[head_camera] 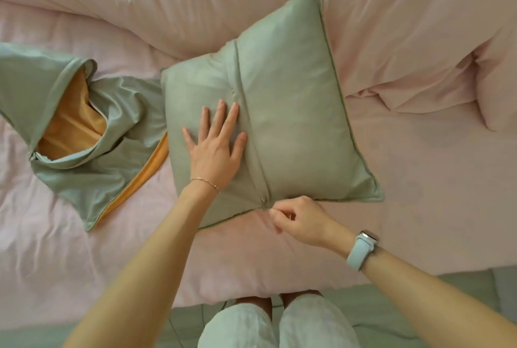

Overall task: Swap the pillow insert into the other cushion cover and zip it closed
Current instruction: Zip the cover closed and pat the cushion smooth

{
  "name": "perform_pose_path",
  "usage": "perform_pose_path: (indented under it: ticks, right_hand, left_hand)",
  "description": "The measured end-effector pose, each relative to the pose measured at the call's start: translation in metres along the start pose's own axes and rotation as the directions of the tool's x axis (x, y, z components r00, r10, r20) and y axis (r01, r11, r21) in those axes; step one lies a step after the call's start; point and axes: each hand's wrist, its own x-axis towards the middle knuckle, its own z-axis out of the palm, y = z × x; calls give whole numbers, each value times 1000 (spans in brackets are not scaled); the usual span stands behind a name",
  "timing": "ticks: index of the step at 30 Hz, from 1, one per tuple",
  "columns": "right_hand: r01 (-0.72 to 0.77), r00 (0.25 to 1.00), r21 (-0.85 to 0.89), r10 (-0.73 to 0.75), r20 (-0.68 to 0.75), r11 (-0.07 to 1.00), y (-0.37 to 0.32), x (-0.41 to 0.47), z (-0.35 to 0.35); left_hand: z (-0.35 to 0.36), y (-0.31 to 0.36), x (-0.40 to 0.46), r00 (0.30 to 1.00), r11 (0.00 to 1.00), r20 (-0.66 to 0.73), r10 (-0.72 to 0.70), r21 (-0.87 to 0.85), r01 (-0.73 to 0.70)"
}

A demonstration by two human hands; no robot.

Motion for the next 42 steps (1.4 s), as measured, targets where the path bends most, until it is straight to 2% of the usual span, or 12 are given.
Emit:
perform_pose_path:
  ticks: [3, 7, 9, 12, 15, 20, 24, 28, 30, 35, 40, 42]
  right_hand:
    - [88, 927, -87, -114, -358, 992, 4, -5, -10]
    - [-80, 585, -296, -196, -787, 952, 20, 25, -39]
    - [-180, 570, -386, -224, -791, 905, 13, 57, -58]
    - [-207, 768, -475, -158, -621, 855, -8, 112, -75]
    - [-284, 815, -489, -61, -576, 825, -3, 136, -60]
    - [-255, 699, -417, -131, -703, 873, 27, 106, -41]
    - [-138, 532, -357, -235, -814, 924, 19, 101, -54]
    - [-62, 440, -368, -305, -845, 928, -9, 74, -64]
    - [-79, 473, -416, -333, -816, 906, -9, 56, -68]
    - [-77, 670, -566, -378, -639, 821, 4, 51, -55]
    - [177, 765, -682, -535, -358, 710, -22, 114, -37]
    - [228, 822, -722, -526, -217, 653, -33, 149, -32]
  left_hand:
    - [13, 13, 5, 998, 999, 63, -27, 46, 24]
    - [24, 18, 9, 997, 996, 69, -28, 91, 21]
    - [27, 15, 2, 998, 994, 68, -2, 107, -5]
    - [24, 13, -1, 999, 999, -34, 35, -3, -35]
    - [20, -8, 11, 978, 999, -207, -11, -52, 0]
    - [14, -21, 20, 957, 946, 24, -290, -141, 290]
    - [11, -11, 4, 973, 983, -170, -160, -116, 141]
    - [-3, 0, -16, 898, 982, -410, -161, -157, 104]
    - [-11, 1, -32, 905, 984, -392, -163, -133, 120]
    - [-3, -23, -48, 952, 961, 133, -276, 31, 275]
    - [24, -35, -22, 973, 998, -221, -66, -23, 63]
    - [45, -38, -22, 972, 998, -228, -54, -38, 47]
